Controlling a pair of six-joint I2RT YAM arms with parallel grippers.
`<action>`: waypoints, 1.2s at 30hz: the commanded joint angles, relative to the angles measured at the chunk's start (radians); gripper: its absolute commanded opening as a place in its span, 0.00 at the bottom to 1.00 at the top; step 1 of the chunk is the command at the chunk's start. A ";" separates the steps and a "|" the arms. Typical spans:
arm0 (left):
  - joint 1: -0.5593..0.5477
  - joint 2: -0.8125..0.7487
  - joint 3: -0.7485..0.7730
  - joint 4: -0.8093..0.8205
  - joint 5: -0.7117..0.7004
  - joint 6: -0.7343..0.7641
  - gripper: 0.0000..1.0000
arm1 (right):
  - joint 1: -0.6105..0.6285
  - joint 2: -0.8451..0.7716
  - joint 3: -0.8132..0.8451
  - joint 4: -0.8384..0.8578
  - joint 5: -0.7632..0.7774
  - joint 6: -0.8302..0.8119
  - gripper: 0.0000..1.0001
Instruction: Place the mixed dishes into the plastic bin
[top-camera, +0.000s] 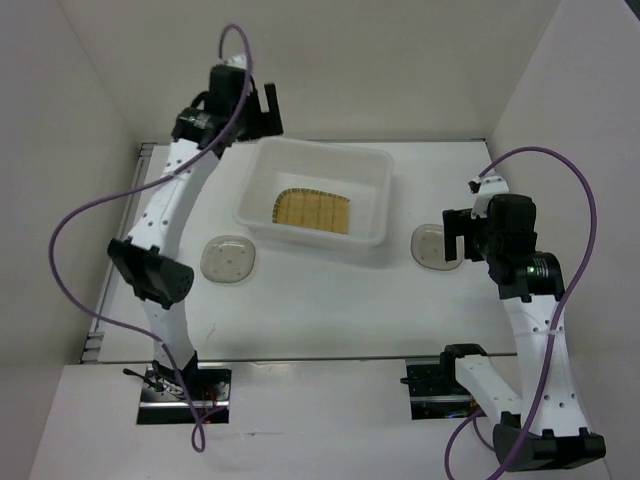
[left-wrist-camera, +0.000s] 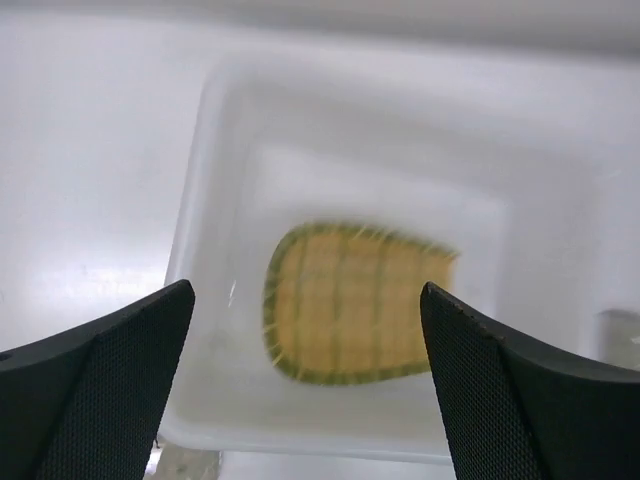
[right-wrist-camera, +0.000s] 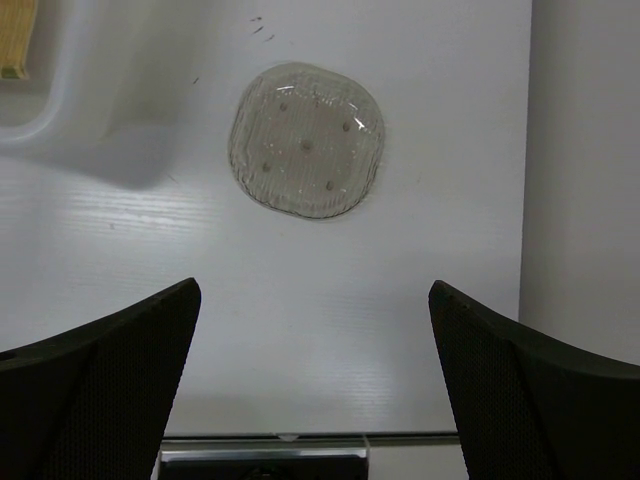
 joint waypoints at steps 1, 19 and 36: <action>-0.024 -0.106 0.171 -0.076 -0.013 -0.031 1.00 | -0.023 0.049 0.030 0.072 0.067 -0.002 1.00; -0.005 -0.500 -0.495 0.031 0.069 -0.102 1.00 | -0.161 0.466 -0.111 0.244 0.071 -0.145 1.00; 0.004 -0.511 -0.544 0.031 0.142 -0.091 1.00 | -0.624 0.843 0.132 0.045 -0.406 -0.246 1.00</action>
